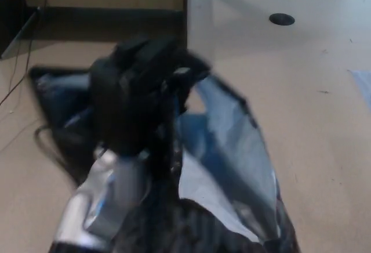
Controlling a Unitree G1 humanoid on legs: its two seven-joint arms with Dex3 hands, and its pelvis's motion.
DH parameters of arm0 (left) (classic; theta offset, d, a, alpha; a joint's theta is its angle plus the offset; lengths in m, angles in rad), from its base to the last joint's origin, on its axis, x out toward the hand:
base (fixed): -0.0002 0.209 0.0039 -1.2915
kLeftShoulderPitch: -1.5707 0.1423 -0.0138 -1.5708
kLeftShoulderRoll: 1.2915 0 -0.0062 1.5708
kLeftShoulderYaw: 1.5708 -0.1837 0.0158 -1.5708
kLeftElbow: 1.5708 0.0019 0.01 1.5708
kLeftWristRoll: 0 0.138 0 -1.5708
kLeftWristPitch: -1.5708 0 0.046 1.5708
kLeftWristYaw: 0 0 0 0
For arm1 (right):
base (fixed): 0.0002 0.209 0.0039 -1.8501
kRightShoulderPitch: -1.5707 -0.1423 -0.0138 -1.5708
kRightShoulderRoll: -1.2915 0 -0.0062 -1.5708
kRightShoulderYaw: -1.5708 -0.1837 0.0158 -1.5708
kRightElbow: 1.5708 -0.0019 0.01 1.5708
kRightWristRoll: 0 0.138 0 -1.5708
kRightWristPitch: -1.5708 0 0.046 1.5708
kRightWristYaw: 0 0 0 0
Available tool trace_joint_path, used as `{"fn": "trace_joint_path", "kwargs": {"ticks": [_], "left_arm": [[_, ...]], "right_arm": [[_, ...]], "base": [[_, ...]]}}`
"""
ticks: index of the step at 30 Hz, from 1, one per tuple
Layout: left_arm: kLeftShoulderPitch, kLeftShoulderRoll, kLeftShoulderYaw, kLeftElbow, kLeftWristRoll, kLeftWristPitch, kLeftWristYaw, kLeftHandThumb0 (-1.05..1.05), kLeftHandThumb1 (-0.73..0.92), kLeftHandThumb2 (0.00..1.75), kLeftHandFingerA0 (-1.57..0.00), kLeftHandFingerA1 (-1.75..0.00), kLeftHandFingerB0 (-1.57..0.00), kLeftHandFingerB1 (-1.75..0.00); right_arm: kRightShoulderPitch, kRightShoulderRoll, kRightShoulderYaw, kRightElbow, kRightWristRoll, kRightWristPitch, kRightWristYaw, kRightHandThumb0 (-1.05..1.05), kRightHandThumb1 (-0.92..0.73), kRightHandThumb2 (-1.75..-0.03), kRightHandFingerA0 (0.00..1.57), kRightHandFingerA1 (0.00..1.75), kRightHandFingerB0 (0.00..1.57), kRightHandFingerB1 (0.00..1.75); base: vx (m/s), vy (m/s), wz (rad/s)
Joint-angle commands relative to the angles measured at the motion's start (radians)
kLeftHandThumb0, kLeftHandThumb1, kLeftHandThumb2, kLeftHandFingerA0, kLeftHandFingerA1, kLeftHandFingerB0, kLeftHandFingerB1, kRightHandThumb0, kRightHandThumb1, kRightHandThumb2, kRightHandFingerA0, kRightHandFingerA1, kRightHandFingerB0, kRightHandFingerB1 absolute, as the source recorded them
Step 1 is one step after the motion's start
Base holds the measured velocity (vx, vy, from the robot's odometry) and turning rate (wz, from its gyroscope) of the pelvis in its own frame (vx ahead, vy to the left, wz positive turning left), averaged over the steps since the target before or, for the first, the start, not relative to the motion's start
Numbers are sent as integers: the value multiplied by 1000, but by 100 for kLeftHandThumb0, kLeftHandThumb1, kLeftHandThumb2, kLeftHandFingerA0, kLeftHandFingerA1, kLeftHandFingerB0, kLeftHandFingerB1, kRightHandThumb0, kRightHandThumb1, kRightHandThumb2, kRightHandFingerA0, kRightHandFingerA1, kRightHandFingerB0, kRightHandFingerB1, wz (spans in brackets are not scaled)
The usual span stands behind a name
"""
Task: A person is holding a plastic bag and the robot extends its left hand to grab the bag by hooking its thumb into the holes at the top and brings its hand down by its side. Then it extends its arm again to hand the plastic bag back to the person.
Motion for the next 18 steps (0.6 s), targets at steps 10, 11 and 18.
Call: {"fn": "trace_joint_path", "kwargs": {"ticks": [10,11,18], "left_arm": [[-383,-29,-174,145,83,264,-29,-32,55,93,-128,-143,-74,-114],[-396,-35,-181,145,79,277,-35,-32,58,97,-127,-139,-74,-108],[-509,-61,-235,212,68,323,-19,-29,50,92,-127,-139,-74,-105]], "right_arm": [[-39,-29,1,-14,2,56,41,-49,-63,-90,60,63,43,51],[-39,-28,-1,-13,5,54,44,-45,-75,-63,64,51,47,37],[-51,-18,-10,-15,18,71,54,-45,-75,-62,63,53,49,37]], "base": [[0,0,0],[0,0,0],[0,0,0]]}}
